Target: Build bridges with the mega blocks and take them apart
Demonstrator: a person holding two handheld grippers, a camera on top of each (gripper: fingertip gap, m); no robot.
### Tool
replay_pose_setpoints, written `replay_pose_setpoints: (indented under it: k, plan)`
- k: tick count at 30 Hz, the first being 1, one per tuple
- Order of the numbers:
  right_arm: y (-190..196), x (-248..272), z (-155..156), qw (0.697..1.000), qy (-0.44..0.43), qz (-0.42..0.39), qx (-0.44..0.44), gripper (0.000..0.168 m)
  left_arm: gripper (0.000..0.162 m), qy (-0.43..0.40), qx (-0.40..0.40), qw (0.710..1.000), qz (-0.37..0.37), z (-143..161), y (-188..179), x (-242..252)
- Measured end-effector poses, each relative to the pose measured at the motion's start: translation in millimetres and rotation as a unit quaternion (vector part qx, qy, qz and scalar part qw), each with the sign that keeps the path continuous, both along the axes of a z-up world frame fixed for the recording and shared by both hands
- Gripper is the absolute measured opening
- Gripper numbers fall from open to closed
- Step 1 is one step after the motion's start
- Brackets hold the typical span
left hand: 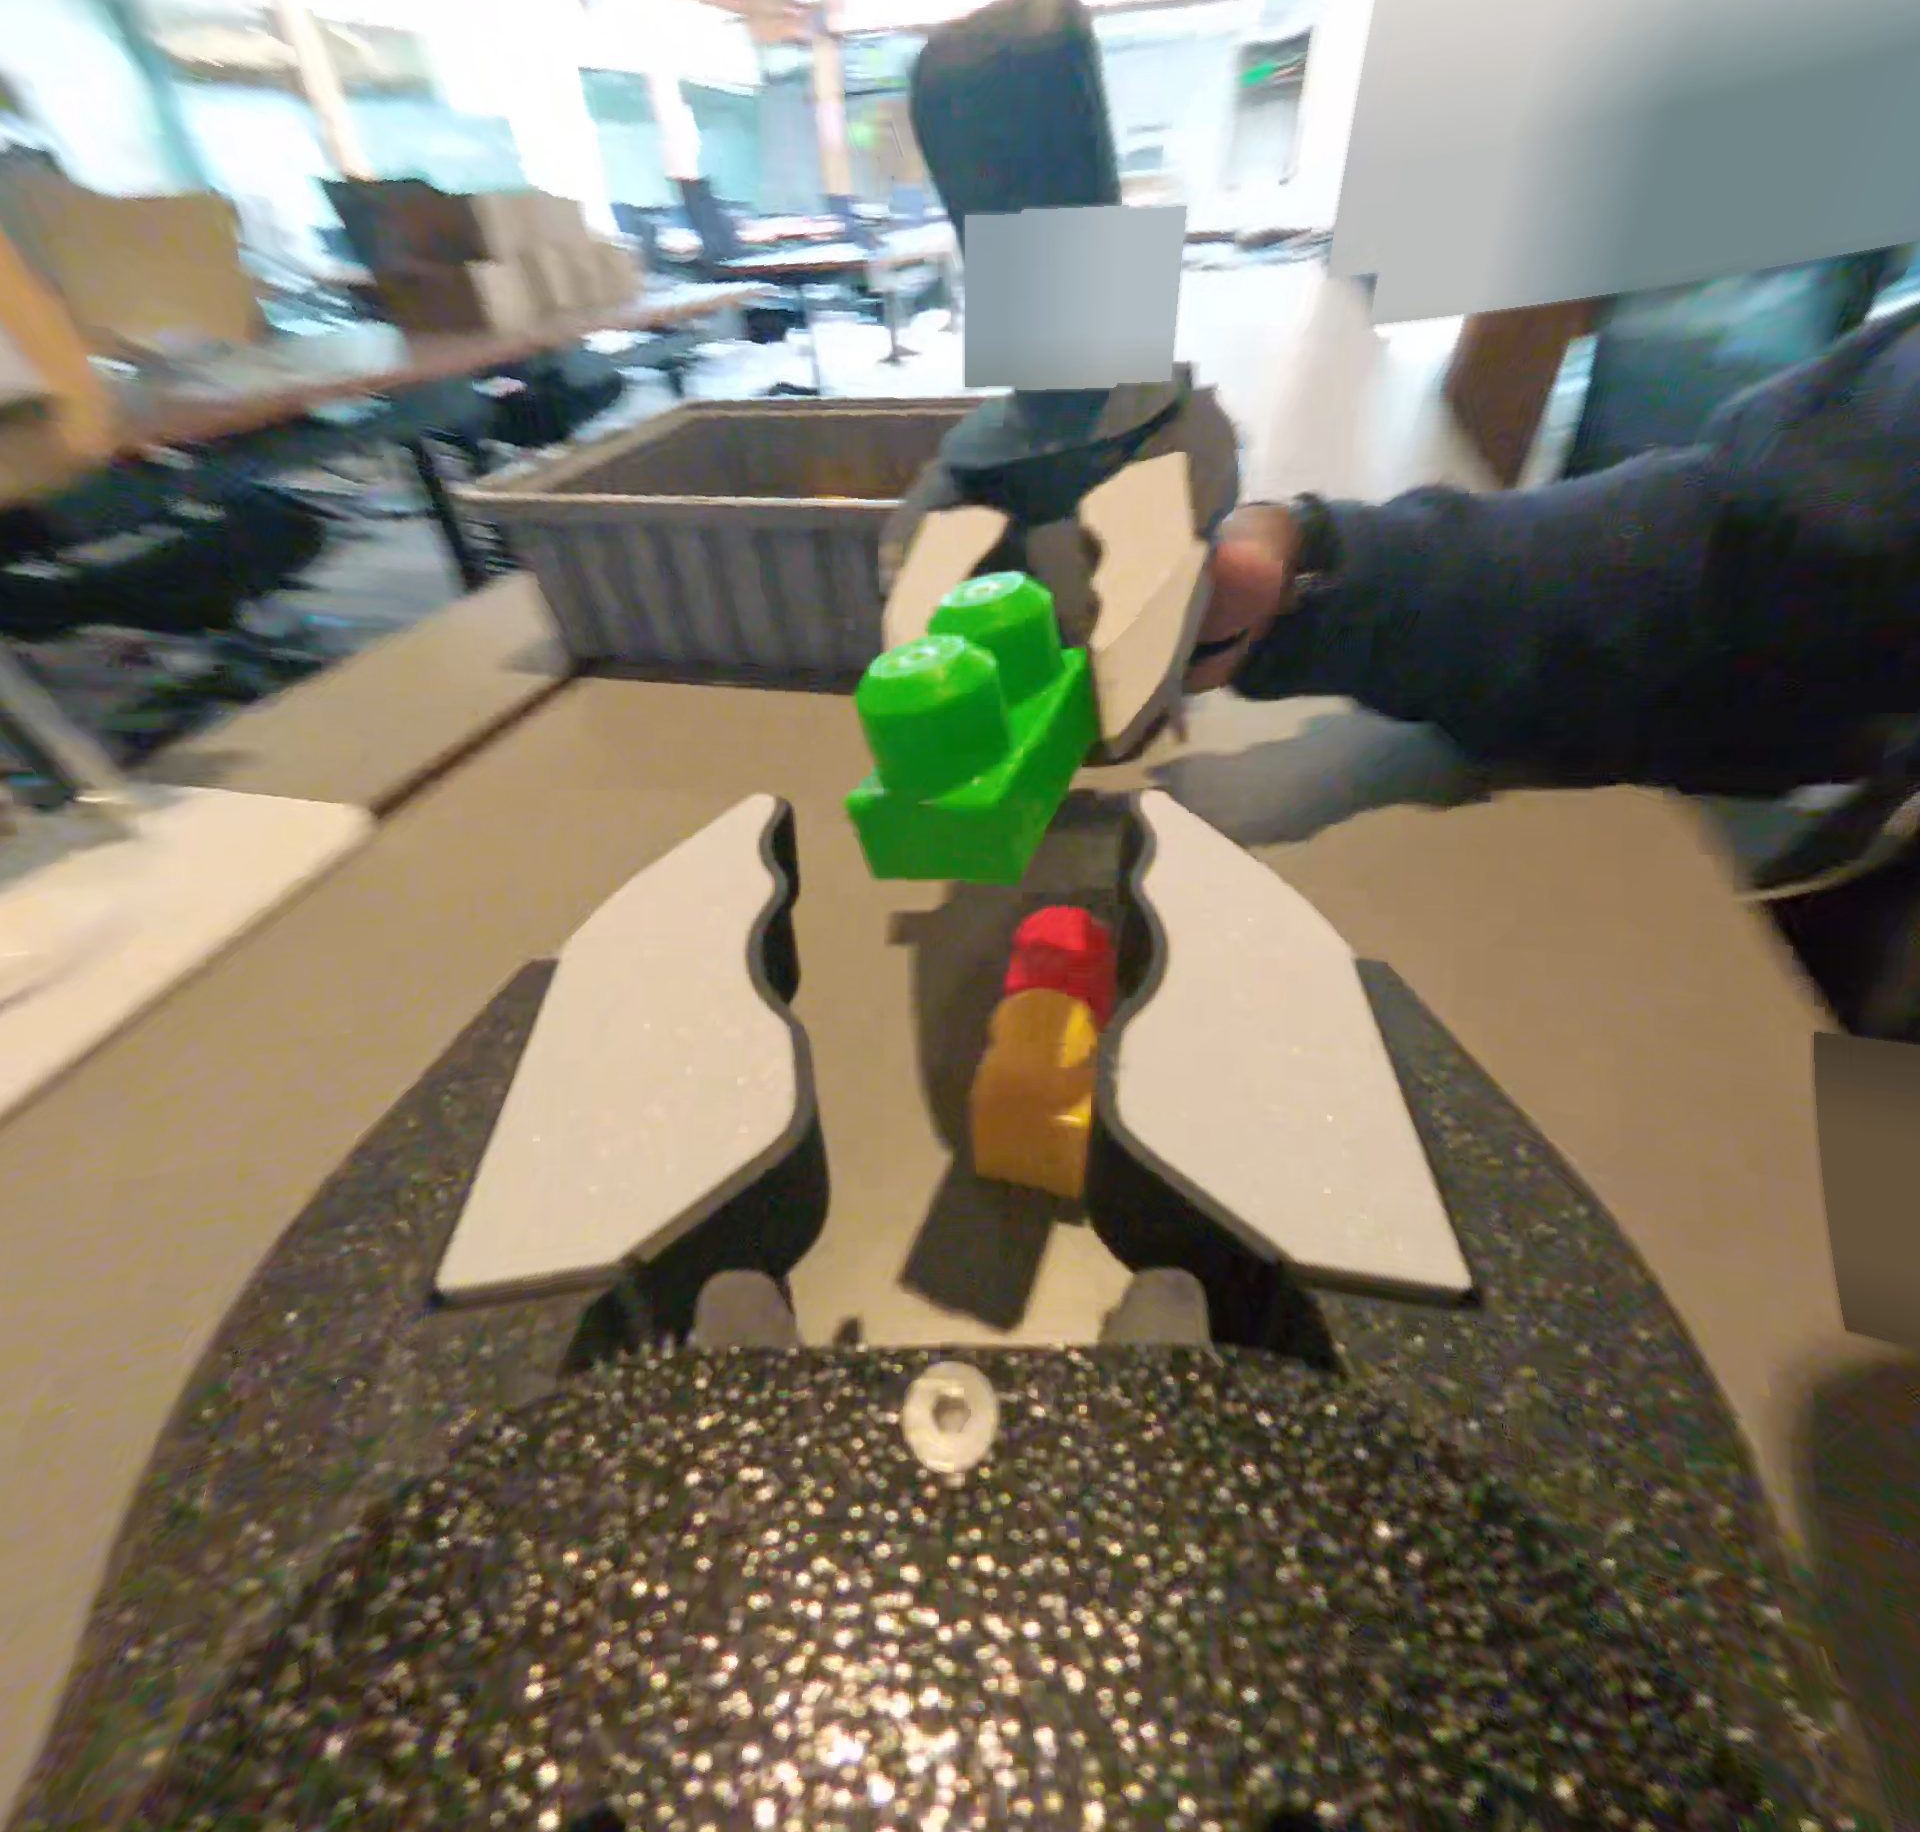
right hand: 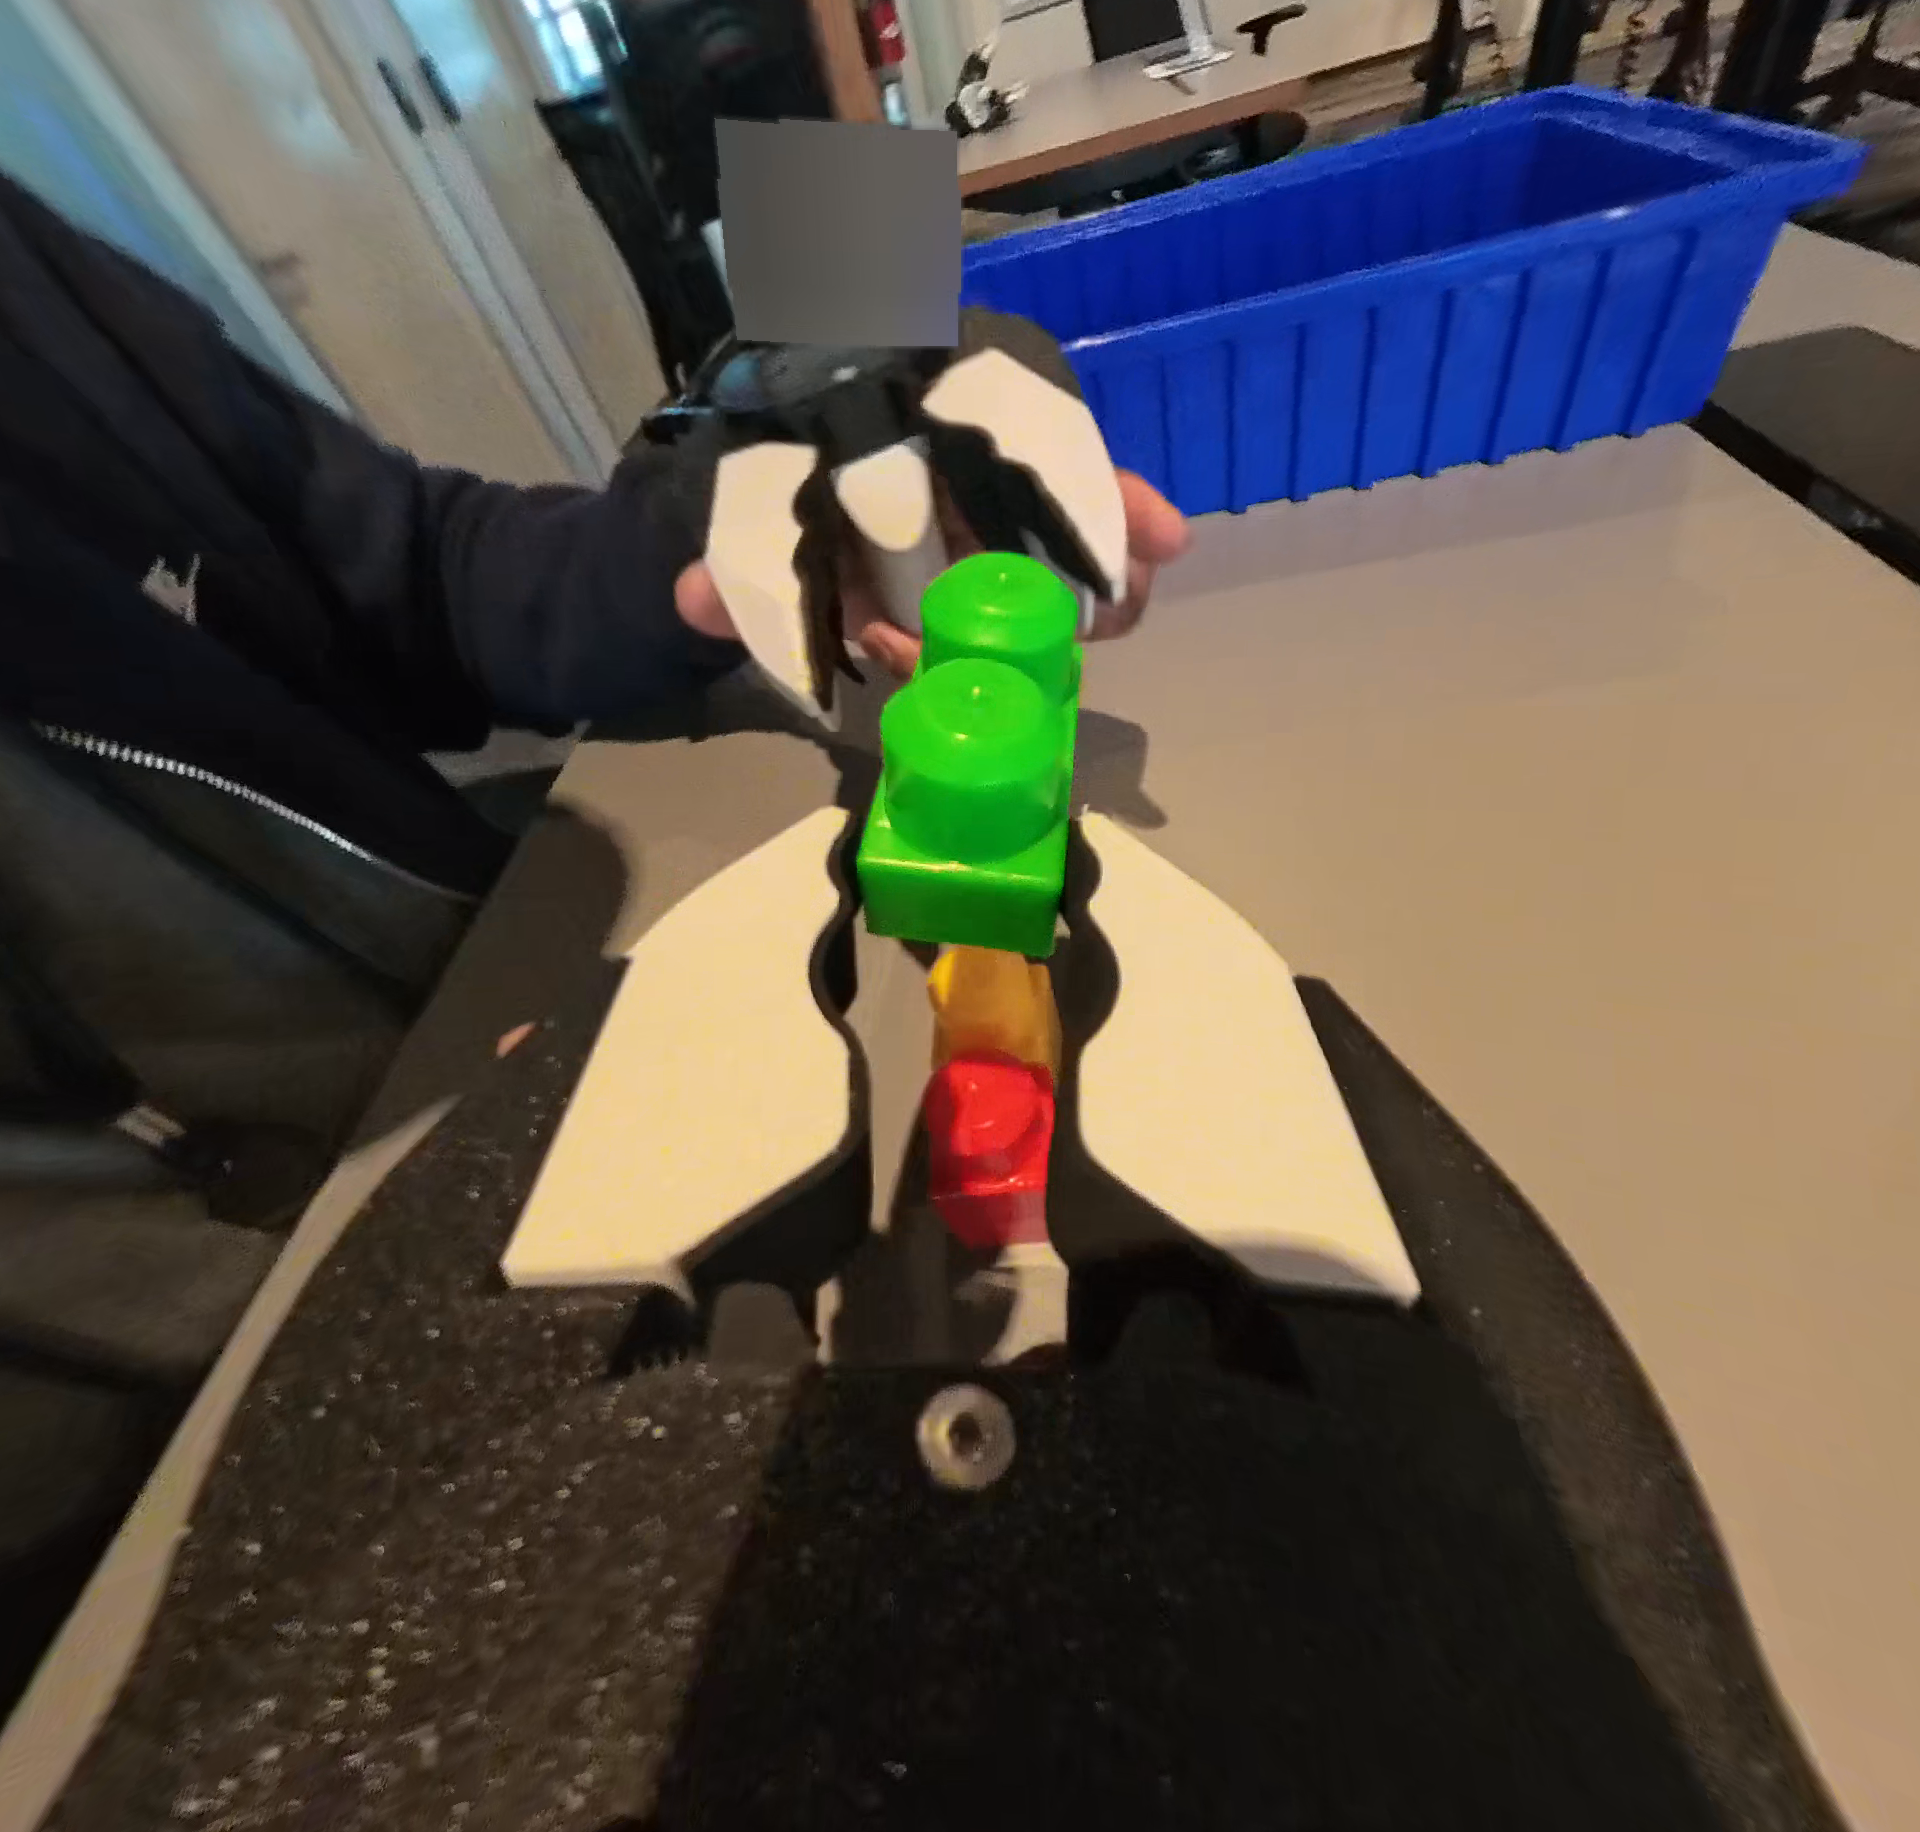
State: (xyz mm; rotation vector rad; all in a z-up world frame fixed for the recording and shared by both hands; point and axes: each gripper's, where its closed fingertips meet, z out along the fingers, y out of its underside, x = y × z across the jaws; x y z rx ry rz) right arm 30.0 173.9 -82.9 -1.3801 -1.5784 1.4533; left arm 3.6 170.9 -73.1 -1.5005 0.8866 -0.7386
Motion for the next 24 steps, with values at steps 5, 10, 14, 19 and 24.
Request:
replay_pose_setpoints:
  k: [5, 10, 14, 19, 24]
  plan:
    - [-15, 0, -12, 0.998, -0.017, 0.036, 0.058, 0.037, 0.033, 0.015, 0.011, 0.998, -0.055, -14, -5, 17]
    - [-11, 5, -29, 0.995, -0.046, 0.035, 0.077, 0.037, 0.033, 0.049, -0.002, 0.997, -0.055, -32, -2, 20]
    - [-11, 10, -43, 0.993, -0.068, 0.036, 0.085, 0.037, 0.033, 0.069, -0.018, 0.996, -0.059, -47, -2, 23]
    - [-9, 12, -67, 0.989, -0.102, 0.037, 0.102, 0.037, 0.033, 0.107, -0.032, 0.992, -0.058, -67, -2, 23]
    - [-8, 12, -81, 0.988, -0.114, 0.041, 0.095, 0.037, 0.033, 0.127, -0.040, 0.990, -0.055, -78, -2, 24]
